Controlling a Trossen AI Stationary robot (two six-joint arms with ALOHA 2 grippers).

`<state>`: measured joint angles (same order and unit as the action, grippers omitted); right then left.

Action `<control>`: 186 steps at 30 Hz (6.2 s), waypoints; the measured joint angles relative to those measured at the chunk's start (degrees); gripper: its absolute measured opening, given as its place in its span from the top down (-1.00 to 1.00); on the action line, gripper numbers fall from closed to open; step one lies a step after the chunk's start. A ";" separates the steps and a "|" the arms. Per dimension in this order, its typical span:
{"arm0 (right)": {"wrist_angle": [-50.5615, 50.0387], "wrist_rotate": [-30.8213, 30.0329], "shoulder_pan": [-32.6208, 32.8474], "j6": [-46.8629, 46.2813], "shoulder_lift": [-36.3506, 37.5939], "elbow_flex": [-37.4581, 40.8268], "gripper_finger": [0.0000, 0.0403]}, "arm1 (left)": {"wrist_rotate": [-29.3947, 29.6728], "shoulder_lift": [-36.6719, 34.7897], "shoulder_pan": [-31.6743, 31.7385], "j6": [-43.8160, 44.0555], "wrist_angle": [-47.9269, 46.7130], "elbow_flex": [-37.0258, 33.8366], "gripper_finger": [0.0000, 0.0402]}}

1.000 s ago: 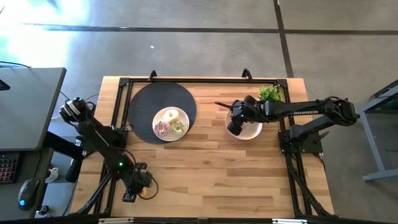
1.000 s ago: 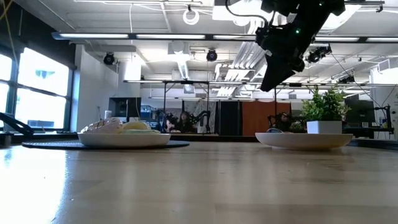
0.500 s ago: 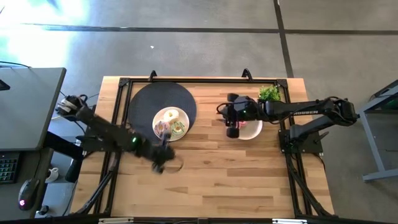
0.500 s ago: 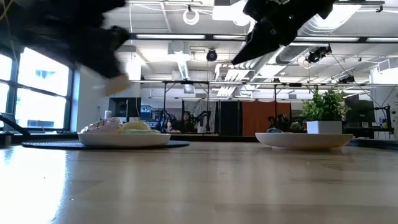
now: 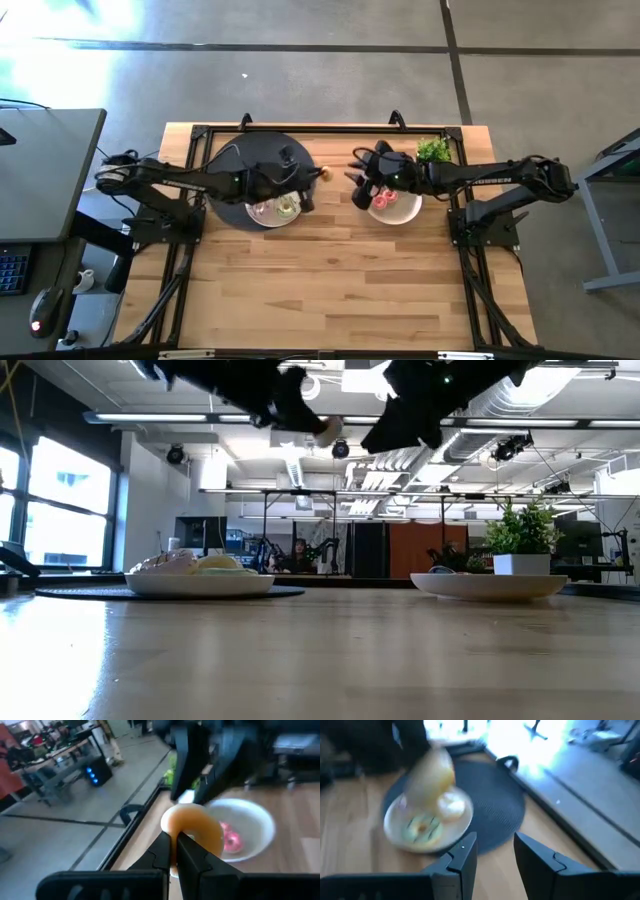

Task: Pick & Place donuts
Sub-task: Put the small yellow donut on the right white plate, then return to Home Position

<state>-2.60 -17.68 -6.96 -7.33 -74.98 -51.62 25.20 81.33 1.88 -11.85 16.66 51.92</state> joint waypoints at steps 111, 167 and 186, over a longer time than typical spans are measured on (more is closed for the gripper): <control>-61.84 -12.25 10.34 -21.18 -13.06 -0.07 0.94 | 8.43 10.77 2.24 -7.33 14.91 -0.22 0.13; -53.01 -13.56 10.38 -8.61 27.78 -0.09 0.41 | 5.70 -21.98 2.26 15.47 -33.05 -0.17 0.13; -11.88 -3.87 10.34 12.02 48.02 28.92 0.41 | -4.38 -67.90 2.24 29.69 -42.06 -22.28 0.13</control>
<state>-14.49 -21.55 3.38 4.69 -26.96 -22.69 20.82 13.43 4.12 17.84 -25.40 29.64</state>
